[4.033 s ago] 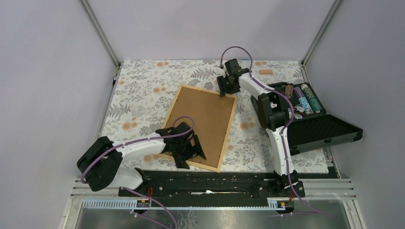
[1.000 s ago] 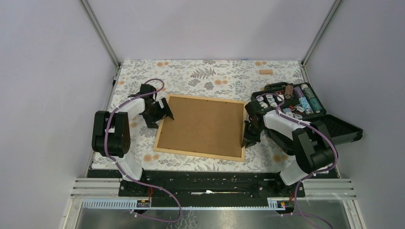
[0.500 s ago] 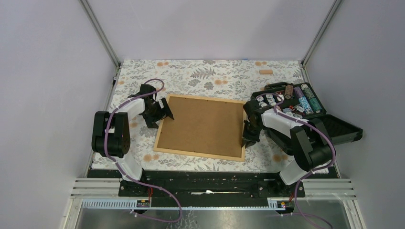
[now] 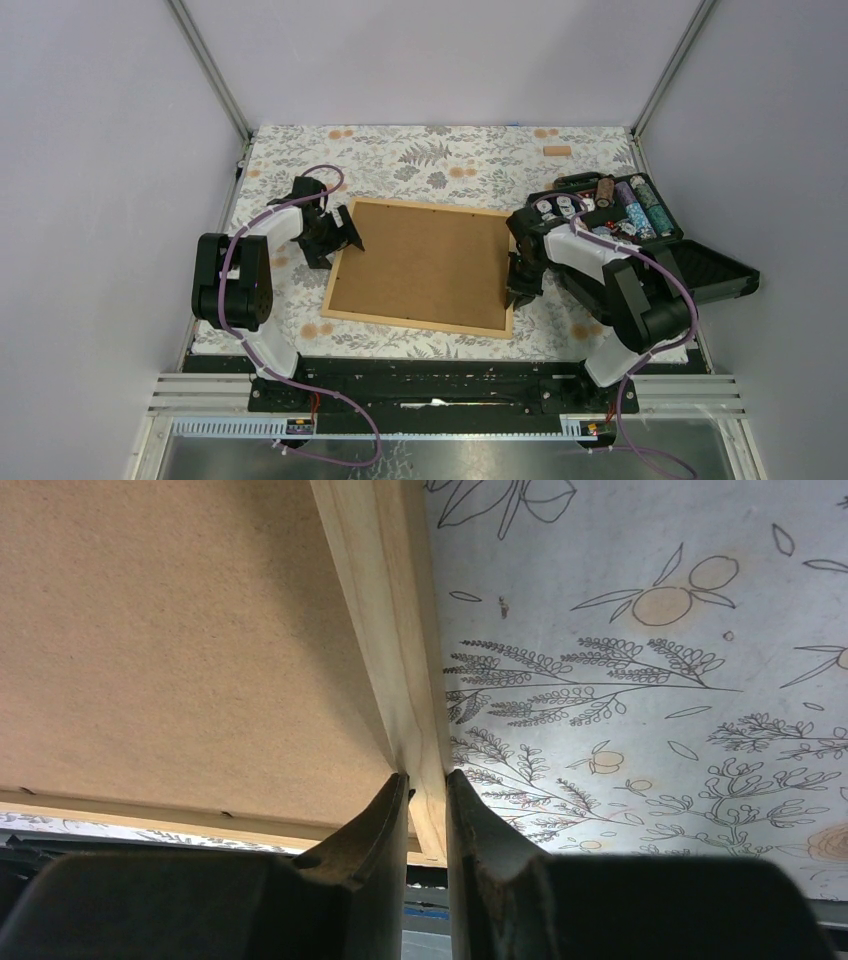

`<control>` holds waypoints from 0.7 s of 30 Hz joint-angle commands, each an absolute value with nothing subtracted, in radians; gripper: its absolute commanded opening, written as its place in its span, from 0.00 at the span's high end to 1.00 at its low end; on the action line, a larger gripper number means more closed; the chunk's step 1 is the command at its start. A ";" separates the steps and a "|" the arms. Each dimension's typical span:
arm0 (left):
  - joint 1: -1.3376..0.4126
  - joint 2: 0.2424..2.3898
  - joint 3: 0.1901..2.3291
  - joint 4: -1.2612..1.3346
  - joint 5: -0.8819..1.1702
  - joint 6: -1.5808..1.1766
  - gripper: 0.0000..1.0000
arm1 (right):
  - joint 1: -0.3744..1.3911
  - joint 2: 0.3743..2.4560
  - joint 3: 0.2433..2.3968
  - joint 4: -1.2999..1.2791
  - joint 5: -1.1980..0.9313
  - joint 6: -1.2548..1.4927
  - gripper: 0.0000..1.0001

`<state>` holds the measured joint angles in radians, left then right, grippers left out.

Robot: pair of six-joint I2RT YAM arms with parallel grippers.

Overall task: Put the photo into the frame
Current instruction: Install the photo frame at the center of the board.

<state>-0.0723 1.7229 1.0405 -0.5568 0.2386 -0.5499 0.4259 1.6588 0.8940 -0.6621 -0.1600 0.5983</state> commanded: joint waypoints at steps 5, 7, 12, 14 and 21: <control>-0.120 1.797 0.982 -0.465 0.392 -0.583 0.03 | 0.493 1.907 0.824 -0.222 -0.131 0.655 0.79; -0.126 1.800 0.978 -0.460 0.399 -0.584 0.03 | 0.498 1.926 0.834 -0.213 -0.125 0.677 0.79; -0.131 1.804 0.972 -0.460 0.414 -0.585 0.03 | 0.534 1.956 0.869 -0.197 -0.060 0.719 0.80; -0.132 1.799 0.965 -0.458 0.422 -0.584 0.03 | 0.547 1.971 0.872 -0.181 -0.044 0.728 0.80; -0.132 1.782 0.938 -0.454 0.436 -0.583 0.04 | 0.573 1.966 0.844 -0.049 -0.030 0.776 0.80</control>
<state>-0.0757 1.7050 1.0119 -0.5247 0.2432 -0.5457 0.4847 1.7412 0.9821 -0.7464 -0.0792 0.6239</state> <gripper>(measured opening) 0.968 0.229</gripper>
